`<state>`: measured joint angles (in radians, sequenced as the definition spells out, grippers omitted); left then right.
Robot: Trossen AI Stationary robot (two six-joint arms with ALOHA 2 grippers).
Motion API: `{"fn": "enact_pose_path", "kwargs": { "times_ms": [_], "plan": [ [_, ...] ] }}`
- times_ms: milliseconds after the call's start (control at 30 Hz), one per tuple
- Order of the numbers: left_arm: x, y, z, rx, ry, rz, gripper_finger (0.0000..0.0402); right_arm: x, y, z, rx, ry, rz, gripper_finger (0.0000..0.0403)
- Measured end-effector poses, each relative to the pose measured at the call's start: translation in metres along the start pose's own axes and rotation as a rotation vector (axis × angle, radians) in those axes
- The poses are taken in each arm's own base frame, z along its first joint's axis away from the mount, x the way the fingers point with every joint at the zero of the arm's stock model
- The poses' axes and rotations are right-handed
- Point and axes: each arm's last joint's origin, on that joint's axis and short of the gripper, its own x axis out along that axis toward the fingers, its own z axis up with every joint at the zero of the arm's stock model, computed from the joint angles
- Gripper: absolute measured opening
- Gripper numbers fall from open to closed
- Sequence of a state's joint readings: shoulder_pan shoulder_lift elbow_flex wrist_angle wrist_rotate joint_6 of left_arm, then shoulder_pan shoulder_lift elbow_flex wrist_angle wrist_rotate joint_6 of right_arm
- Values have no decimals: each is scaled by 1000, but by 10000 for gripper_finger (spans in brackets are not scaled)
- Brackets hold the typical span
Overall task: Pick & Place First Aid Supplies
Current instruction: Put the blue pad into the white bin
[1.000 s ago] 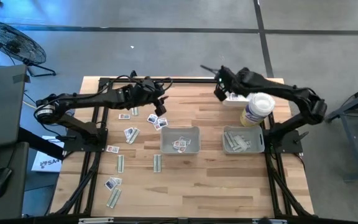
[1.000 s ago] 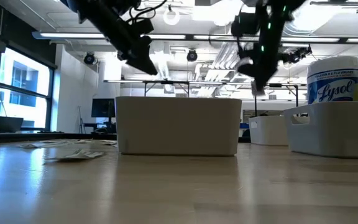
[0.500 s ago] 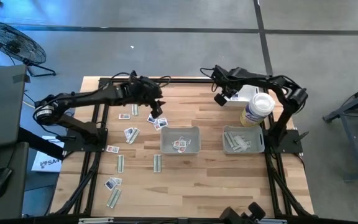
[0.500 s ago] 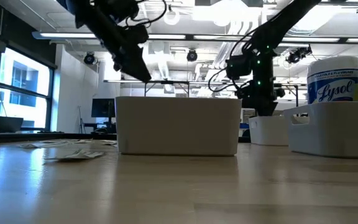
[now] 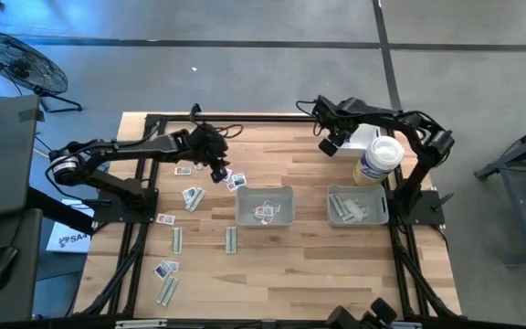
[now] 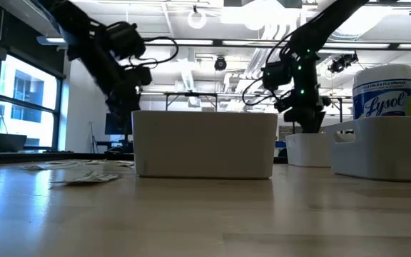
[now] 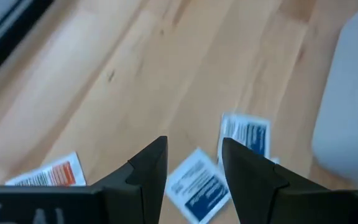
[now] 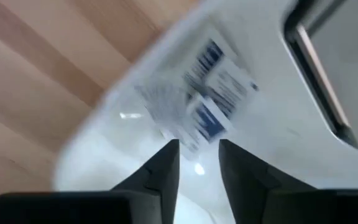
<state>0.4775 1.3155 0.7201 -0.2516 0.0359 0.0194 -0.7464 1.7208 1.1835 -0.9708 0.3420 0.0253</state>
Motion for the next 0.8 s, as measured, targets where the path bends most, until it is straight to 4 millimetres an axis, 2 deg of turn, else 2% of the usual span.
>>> {"fn": "enact_pose_path", "kwargs": {
  "times_ms": [200,367,500,600,800],
  "plan": [
    [8,0,-22,85,57,-3,151,-33,-11,-12,47,-11,-48,116],
    [15,-2,-38,236,107,-77,151,-69,-12,-25,74,-155,9,106],
    [25,-4,-45,334,128,-161,151,-90,-7,-31,93,-273,60,96],
    [33,-4,-46,357,127,-169,151,-100,1,-31,79,-348,87,91],
    [46,-3,-50,375,157,-174,151,-106,16,-29,27,-406,135,91]
  ]
}}
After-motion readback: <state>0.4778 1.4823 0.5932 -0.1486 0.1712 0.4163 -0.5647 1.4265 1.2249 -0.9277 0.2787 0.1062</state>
